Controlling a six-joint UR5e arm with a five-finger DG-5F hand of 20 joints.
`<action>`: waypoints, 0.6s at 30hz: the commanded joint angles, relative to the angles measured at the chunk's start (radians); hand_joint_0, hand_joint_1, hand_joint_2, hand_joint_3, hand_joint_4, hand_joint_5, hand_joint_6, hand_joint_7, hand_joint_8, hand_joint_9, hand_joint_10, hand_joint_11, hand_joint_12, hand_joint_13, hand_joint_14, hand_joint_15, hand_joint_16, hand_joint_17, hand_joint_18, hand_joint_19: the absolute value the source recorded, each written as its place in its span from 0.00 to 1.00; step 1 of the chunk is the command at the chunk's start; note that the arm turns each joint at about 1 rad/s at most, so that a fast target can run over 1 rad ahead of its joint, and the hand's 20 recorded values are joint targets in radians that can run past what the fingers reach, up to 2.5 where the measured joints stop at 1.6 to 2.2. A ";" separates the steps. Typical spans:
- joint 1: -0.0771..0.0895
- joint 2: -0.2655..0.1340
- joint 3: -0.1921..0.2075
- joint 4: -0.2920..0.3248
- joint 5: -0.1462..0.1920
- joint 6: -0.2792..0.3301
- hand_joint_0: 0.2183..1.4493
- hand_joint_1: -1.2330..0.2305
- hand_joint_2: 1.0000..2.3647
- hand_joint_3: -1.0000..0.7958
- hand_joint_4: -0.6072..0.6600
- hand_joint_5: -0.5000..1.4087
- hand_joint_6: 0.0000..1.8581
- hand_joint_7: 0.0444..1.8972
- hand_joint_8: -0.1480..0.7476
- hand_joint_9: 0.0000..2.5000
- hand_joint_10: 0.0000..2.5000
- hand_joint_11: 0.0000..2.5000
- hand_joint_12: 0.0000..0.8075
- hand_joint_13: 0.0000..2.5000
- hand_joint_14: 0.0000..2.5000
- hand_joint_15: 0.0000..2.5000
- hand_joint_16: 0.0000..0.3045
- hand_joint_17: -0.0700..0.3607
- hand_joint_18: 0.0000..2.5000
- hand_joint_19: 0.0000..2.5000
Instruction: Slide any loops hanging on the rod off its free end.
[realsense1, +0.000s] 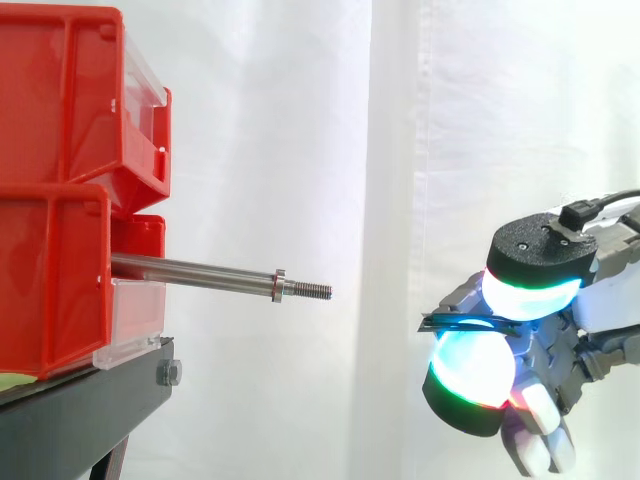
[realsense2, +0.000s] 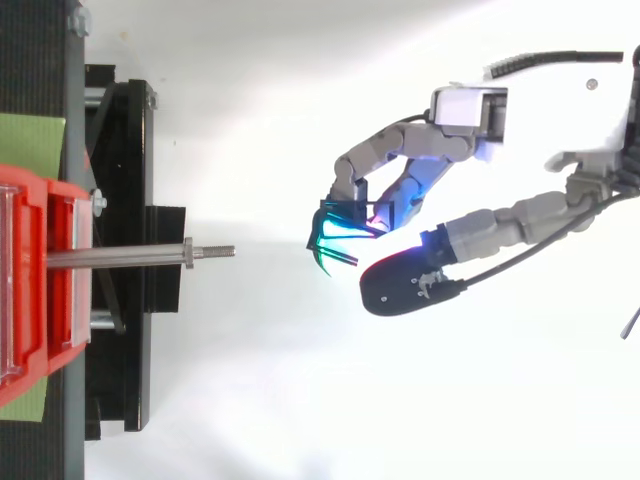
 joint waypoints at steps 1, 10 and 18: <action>0.002 0.002 0.000 -0.007 0.000 0.023 0.29 0.41 0.02 0.51 0.68 0.16 0.46 0.58 0.52 0.30 0.01 0.17 0.49 0.32 0.01 0.19 0.23 0.52 0.27 0.27; 0.005 0.002 0.001 -0.034 0.000 0.097 0.33 0.29 0.02 0.45 0.68 0.15 0.47 0.55 0.50 0.29 0.01 0.18 0.48 0.33 0.01 0.19 0.22 0.52 0.28 0.27; 0.008 0.002 0.001 -0.037 0.002 0.114 0.32 0.30 0.01 0.41 0.69 0.15 0.47 0.55 0.50 0.30 0.01 0.18 0.47 0.33 0.01 0.19 0.22 0.52 0.29 0.27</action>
